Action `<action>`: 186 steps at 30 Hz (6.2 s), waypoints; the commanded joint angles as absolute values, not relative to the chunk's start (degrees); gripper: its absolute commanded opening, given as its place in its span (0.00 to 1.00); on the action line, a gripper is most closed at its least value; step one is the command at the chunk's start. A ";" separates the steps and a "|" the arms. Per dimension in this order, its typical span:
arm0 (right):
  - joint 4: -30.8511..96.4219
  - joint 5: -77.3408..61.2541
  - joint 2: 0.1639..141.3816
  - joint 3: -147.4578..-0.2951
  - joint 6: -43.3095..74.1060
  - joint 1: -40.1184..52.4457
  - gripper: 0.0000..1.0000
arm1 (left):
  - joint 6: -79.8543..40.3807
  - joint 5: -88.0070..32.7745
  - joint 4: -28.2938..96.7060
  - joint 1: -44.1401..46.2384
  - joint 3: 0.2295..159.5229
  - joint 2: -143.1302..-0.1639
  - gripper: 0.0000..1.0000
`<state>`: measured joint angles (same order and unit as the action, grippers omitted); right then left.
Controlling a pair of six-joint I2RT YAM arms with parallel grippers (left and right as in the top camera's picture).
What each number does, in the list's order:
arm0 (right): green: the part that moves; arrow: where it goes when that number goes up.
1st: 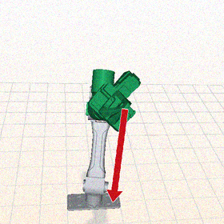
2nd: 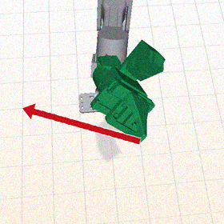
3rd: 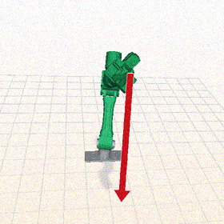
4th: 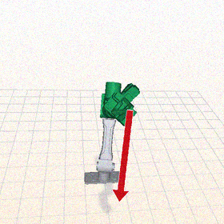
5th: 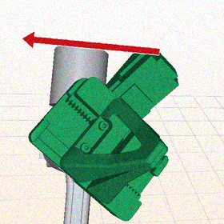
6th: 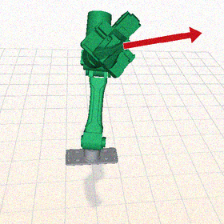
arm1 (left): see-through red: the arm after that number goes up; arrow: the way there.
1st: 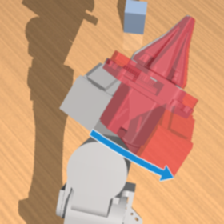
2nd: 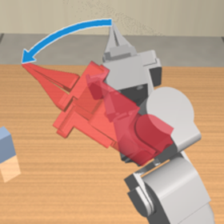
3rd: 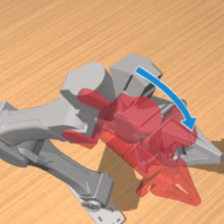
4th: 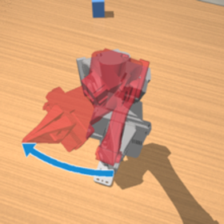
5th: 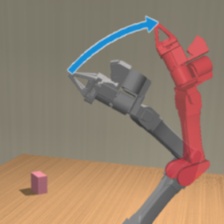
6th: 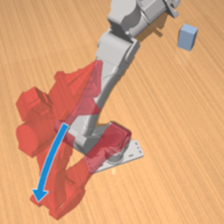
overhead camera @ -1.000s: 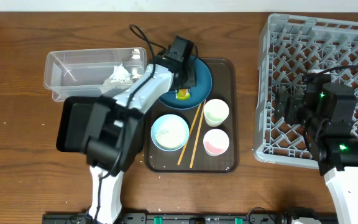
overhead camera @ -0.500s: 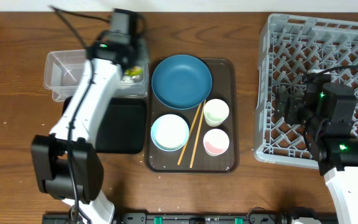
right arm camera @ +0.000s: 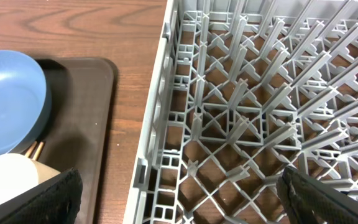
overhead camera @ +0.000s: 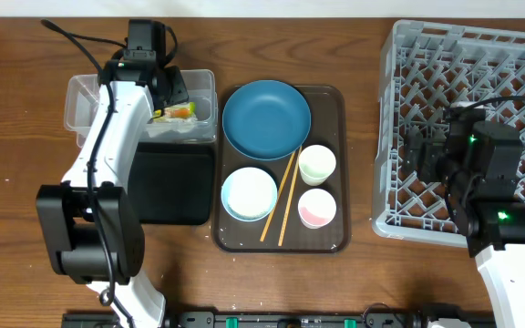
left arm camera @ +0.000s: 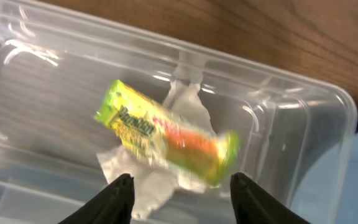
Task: Sort waste into correct bins and load items into the dishwasher rack
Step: 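Carry the yellow wrapper into the clear bin and release, then grasp the pink-lined paper cup with the left gripper and lift, then hand the pink cup from the left gripper to the right gripper, then place the pink cup into the dish rack with the right gripper, then grasp the white paper cup with the left gripper and lift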
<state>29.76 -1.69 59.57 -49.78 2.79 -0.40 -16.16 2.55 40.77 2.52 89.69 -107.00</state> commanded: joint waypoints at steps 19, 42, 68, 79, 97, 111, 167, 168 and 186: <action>29.80 -1.52 59.53 -50.96 2.76 0.19 0.99 | -15.25 -16.05 55.81 31.27 81.89 -100.88 0.59; 29.80 -1.52 59.53 -50.96 2.74 0.19 0.99 | -17.19 -15.75 44.01 43.75 69.54 -100.57 0.06; 4.71 -71.50 73.49 -50.94 -7.84 0.19 0.99 | -24.01 -72.36 10.81 11.81 71.64 -91.26 0.06; -2.22 -76.47 78.74 -50.94 -7.81 0.45 0.99 | -32.25 -84.07 -1.04 15.29 71.64 -98.91 0.06; -14.00 -78.22 78.76 -50.94 -4.75 0.62 0.84 | -32.27 -83.96 -0.95 18.48 71.59 -98.91 0.06; -13.21 -77.47 78.76 -50.94 -4.71 1.74 0.57 | -31.99 -81.47 -0.93 18.63 71.59 -98.91 0.11; 47.27 4.89 89.21 -72.01 8.34 -40.97 0.67 | -14.63 -7.03 37.26 16.32 71.59 -81.97 0.48; 47.09 3.60 89.10 -72.01 8.34 -40.97 0.82 | -14.63 -7.05 37.23 16.32 71.59 -81.97 0.52; 46.74 -21.23 81.41 -72.01 2.02 -32.16 0.99 | -14.61 -14.37 30.37 23.18 71.59 -86.41 0.57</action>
